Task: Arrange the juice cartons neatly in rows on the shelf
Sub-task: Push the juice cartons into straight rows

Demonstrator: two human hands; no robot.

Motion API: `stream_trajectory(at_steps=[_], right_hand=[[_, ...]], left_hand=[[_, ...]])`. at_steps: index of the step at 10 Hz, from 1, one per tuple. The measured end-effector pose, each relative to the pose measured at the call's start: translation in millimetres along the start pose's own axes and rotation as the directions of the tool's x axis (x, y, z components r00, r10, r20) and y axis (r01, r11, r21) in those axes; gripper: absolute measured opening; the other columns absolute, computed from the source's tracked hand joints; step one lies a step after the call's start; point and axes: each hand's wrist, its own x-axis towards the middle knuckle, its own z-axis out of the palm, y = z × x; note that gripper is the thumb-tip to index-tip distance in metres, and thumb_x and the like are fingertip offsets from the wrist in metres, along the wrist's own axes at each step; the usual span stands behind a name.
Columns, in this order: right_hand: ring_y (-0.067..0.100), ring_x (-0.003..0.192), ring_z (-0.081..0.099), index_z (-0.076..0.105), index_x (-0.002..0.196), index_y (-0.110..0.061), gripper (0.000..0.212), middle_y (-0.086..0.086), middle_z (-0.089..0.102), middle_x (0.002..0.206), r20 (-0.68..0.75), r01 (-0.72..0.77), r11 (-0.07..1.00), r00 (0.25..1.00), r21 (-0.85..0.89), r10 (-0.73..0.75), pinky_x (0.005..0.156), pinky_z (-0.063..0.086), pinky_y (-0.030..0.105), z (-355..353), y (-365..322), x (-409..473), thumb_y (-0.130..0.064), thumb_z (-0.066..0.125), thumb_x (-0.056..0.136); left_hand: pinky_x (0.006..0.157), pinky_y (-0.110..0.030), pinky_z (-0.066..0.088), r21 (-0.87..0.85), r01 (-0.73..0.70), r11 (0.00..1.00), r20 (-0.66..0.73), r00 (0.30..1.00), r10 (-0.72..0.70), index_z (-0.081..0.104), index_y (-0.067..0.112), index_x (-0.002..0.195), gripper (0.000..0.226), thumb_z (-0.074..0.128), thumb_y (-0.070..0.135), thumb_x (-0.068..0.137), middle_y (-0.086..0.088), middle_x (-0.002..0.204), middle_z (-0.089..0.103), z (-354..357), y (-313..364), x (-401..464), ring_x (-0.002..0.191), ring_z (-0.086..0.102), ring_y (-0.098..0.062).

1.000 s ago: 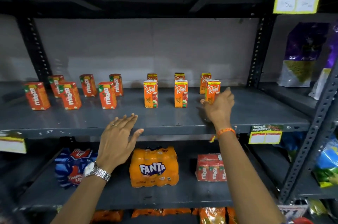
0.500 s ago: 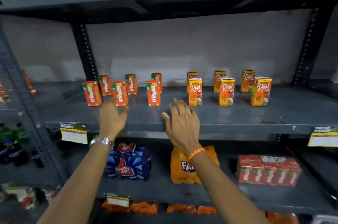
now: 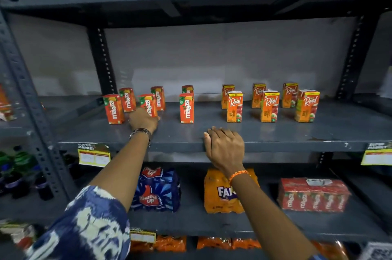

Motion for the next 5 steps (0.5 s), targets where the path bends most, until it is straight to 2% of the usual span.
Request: stream_trajectory(at_steps=[2, 5], right_hand=[[0.019, 0.093, 0.073, 0.078, 0.096, -0.017, 0.043, 0.001, 0.078, 0.1, -0.029, 0.0, 1.0, 1.0, 0.0, 0.0, 0.078, 0.053, 0.034, -0.2, -1.2, 0.3, -0.039, 0.042, 0.099], [0.019, 0.093, 0.073, 0.078, 0.098, -0.017, 0.045, 0.001, 0.078, 0.1, -0.007, -0.023, 0.997, 1.0, 0.075, 0.024, 0.079, 0.053, 0.034, -2.2, -3.6, 0.0, -0.041, 0.039, 0.099]], left_hand=[[0.081, -0.042, 0.057, -0.019, -0.008, 1.0, -0.015, 1.0, 0.008, 0.07, 0.003, 0.105, 0.052, 0.091, 0.032, 0.067, -0.02, 0.108, 0.073, 3.2, -0.3, -1.0, 0.1, 0.07, -0.036], [0.084, -0.042, 0.055, -0.05, 0.022, 0.999, -0.007, 1.0, -0.022, 0.066, 0.003, 0.112, 0.063, 0.09, 0.039, 0.066, -0.018, 0.115, 0.07, -1.9, 4.5, -8.5, 0.106, 0.068, -0.035]])
